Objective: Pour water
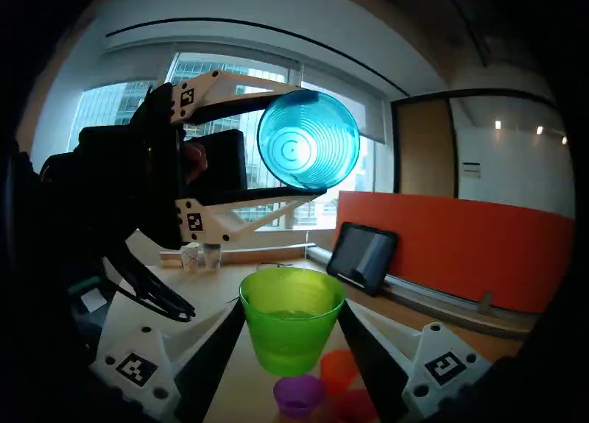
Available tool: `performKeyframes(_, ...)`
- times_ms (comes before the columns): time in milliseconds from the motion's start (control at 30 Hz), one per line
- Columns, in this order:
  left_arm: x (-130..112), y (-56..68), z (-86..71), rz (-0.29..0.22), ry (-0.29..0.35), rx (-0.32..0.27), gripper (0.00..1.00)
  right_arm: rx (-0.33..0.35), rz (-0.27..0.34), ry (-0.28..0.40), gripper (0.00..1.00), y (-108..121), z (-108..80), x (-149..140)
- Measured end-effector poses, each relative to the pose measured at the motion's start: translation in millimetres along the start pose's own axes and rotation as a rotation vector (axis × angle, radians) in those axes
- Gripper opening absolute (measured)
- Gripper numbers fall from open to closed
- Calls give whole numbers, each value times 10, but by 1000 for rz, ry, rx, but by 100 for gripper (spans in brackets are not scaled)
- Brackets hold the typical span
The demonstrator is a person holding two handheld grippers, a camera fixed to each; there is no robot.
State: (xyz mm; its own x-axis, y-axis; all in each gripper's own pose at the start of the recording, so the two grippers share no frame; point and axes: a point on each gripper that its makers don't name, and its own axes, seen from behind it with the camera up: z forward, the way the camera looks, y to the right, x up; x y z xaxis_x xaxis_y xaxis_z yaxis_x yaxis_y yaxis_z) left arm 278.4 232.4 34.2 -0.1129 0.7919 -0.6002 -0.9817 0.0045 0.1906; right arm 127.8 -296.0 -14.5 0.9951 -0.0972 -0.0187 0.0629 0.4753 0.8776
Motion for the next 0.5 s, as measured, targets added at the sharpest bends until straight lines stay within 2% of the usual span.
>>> performKeyframes(267, -29, 41, -3, -29, -4, -13, 86, -2, 1, 0, 90, 8, -3, -7)
performKeyframes(500, -74, 115, -8, -107, -7, -37, 86, -3, 2, -1, 90, 17, -12, -14)
